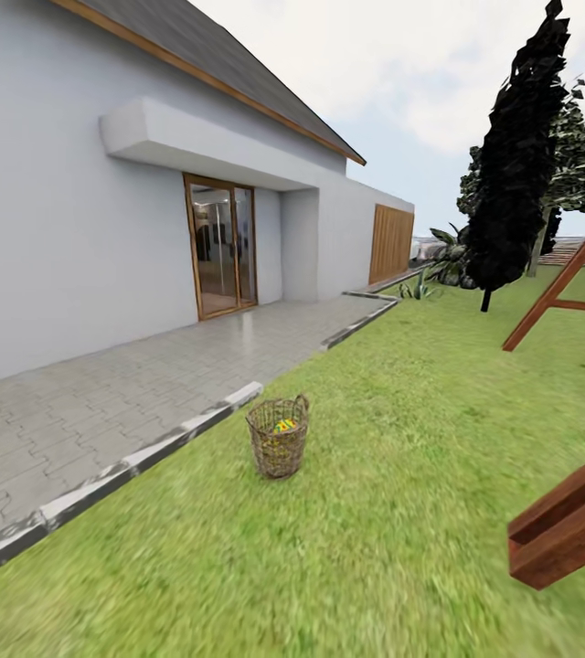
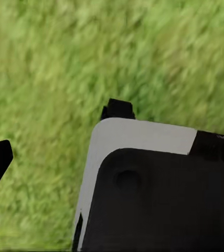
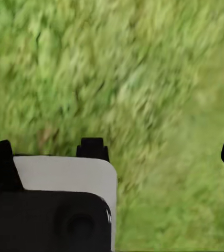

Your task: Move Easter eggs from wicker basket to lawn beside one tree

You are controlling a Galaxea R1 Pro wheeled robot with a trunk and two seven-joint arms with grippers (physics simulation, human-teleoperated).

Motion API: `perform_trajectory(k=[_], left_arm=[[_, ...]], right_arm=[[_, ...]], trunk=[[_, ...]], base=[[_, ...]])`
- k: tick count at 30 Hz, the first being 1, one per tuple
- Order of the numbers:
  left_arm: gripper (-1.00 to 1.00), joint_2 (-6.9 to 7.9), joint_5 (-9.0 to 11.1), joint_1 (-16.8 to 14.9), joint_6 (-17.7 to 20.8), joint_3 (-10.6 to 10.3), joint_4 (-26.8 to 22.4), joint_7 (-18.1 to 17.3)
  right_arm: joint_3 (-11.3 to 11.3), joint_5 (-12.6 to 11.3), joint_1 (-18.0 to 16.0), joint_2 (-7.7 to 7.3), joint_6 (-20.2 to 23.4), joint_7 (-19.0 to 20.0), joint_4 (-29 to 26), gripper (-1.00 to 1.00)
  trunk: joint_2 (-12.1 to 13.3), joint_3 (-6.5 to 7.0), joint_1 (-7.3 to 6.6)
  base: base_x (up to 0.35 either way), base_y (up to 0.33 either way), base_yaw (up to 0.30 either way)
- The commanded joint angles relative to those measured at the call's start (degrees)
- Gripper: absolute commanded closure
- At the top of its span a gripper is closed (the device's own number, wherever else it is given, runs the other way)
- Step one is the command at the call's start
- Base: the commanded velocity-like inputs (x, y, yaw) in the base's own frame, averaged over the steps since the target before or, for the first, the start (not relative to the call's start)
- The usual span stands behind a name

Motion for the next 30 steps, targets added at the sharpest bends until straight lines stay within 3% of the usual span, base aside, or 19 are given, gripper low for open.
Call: perform_trajectory(k=[1, 3, 5, 7, 10, 30], left_arm=[[-1.0, 0.7, 1.3, -0.1, 4.6, 0.3, -4.7, -0.1], [-1.0, 1.45, 2.5, -1.2, 9.2, 0.5, -10.7, 0.1], [-1.0, 1.85, 3.0, -4.0, 11.4, 0.6, -13.2, 0.3], [-1.0, 2.08, 3.2, -8.4, 12.9, 0.7, -12.2, 0.4], [-1.0, 2.2, 3.2, -14.2, 13.7, 0.9, -7.4, 0.4], [-1.0, 1.12, 3.1, -15.5, 13.5, 0.4, -5.2, 0.0]], right_arm=[[0.3, -0.1, -0.7, -0.09, 6.0, -0.2, -6.7, -1.0], [0.2, -0.1, -3.5, -0.16, 13.3, -0.7, -15.2, -1.0], [0.2, -0.1, -7.8, -0.27, 17.7, -2.0, -17.5, -1.0], [0.2, -0.4, -11.7, -0.26, 20.0, -3.1, -15.9, -1.0], [0.5, -0.1, -14.1, 0.35, 21.6, -3.7, -15.2, -1.0], [0.5, 0.0, -14.6, -0.26, 21.3, -3.8, -14.6, -1.0]], trunk=[[0.0, -0.08, 0.04], [0.0, -0.08, 0.04], [0.0, -0.08, 0.04], [0.0, -0.08, 0.04], [0.0, -0.08, 0.04], [0.0, -0.08, 0.04]], base=[[0.342, 0.081, 0.0], [0.342, 0.075, 0.0], [0.342, 0.036, 0.0], [0.342, 0.015, 0.0], [0.335, 0.029, 0.0], [0.05, 0.016, 0.0]])
